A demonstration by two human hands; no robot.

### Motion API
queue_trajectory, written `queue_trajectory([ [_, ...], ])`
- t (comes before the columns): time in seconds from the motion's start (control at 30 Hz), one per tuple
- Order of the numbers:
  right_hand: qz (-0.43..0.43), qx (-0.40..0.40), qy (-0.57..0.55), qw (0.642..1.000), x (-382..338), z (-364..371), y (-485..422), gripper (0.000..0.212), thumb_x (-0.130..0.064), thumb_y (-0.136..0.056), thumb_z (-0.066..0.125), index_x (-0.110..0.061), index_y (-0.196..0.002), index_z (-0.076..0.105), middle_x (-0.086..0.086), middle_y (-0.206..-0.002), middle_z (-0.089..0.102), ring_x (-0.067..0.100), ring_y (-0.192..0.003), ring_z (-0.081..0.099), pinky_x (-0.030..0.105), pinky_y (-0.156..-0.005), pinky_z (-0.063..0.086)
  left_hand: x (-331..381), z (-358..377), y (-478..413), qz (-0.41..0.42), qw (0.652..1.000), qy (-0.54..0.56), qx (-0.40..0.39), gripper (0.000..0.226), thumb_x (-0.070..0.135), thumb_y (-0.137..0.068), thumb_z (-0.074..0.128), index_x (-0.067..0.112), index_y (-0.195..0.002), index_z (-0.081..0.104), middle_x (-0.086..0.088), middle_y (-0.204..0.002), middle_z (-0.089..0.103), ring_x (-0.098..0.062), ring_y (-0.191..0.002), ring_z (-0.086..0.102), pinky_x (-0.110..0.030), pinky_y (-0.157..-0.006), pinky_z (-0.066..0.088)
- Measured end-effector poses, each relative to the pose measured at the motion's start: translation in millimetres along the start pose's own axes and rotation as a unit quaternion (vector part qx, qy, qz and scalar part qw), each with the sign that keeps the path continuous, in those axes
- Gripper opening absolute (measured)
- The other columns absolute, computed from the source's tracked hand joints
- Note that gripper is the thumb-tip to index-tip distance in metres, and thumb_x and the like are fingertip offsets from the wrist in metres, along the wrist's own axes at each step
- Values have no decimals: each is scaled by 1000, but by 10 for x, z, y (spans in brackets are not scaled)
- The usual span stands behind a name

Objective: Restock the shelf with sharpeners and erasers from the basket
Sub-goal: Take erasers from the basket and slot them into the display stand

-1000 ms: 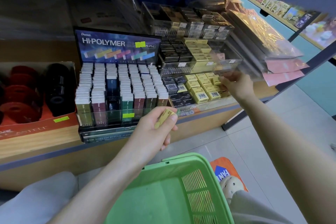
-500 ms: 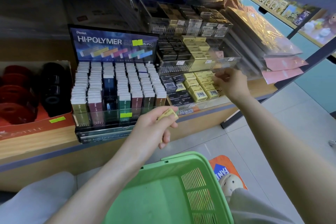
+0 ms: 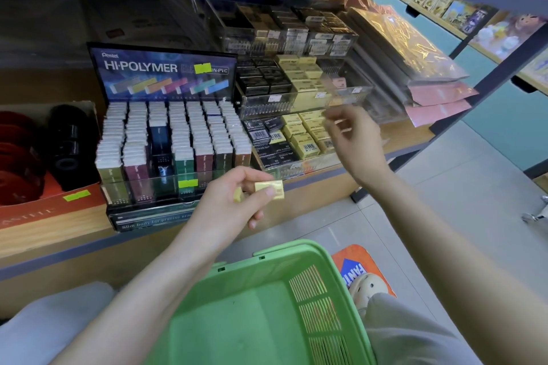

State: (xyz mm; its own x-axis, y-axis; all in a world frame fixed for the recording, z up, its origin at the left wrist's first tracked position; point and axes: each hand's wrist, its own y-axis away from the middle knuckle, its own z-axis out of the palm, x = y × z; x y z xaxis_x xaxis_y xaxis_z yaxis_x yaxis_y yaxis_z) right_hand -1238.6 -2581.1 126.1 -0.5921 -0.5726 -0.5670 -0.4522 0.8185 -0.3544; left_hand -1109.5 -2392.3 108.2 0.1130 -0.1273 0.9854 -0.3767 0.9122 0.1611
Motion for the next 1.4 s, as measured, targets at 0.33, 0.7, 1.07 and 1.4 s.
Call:
queue_trajectory([
  [0.33, -135, -226, -67, 962, -473, -101, 837, 30, -18, -79, 76, -17, -107, 67, -19, -89, 52, 0, -78, 53, 8, -71, 42, -51, 83, 42, -9, 1000, -8, 1, 22, 21, -84, 66, 10, -102, 58, 1, -75, 57, -3, -46, 45, -15, -45, 38],
  [0.7, -4, -29, 77, 997, 172, -277, 93, 24, -14, -85, 69, -8, -107, 62, -2, -91, 60, 10, -72, 56, 21, -69, 44, -81, 114, 39, -2, 1000, 5, -13, 30, -8, -93, 46, 19, -103, 39, -5, -94, 59, -4, -77, 63, -20, -77, 52],
  [1.07, 16, -127, 174, 976, 421, -213, -381, 34, -1, -81, 70, -7, -115, 67, 12, -113, 66, 19, -86, 57, 21, -78, 38, -39, 26, 26, 5, 999, -1, -32, 24, 10, -89, 59, 26, -106, 64, -4, -85, 73, -10, -66, 67, -13, -63, 50],
  [1.4, 16, -93, 168, 981, 453, -143, -311, 23, -2, -84, 64, -10, -105, 69, 6, -93, 68, 21, -89, 61, 34, -81, 50, -44, 47, 2, -26, 1000, -1, -11, 16, 15, -90, 60, 17, -105, 62, -4, -86, 71, -10, -63, 68, -12, -60, 49],
])
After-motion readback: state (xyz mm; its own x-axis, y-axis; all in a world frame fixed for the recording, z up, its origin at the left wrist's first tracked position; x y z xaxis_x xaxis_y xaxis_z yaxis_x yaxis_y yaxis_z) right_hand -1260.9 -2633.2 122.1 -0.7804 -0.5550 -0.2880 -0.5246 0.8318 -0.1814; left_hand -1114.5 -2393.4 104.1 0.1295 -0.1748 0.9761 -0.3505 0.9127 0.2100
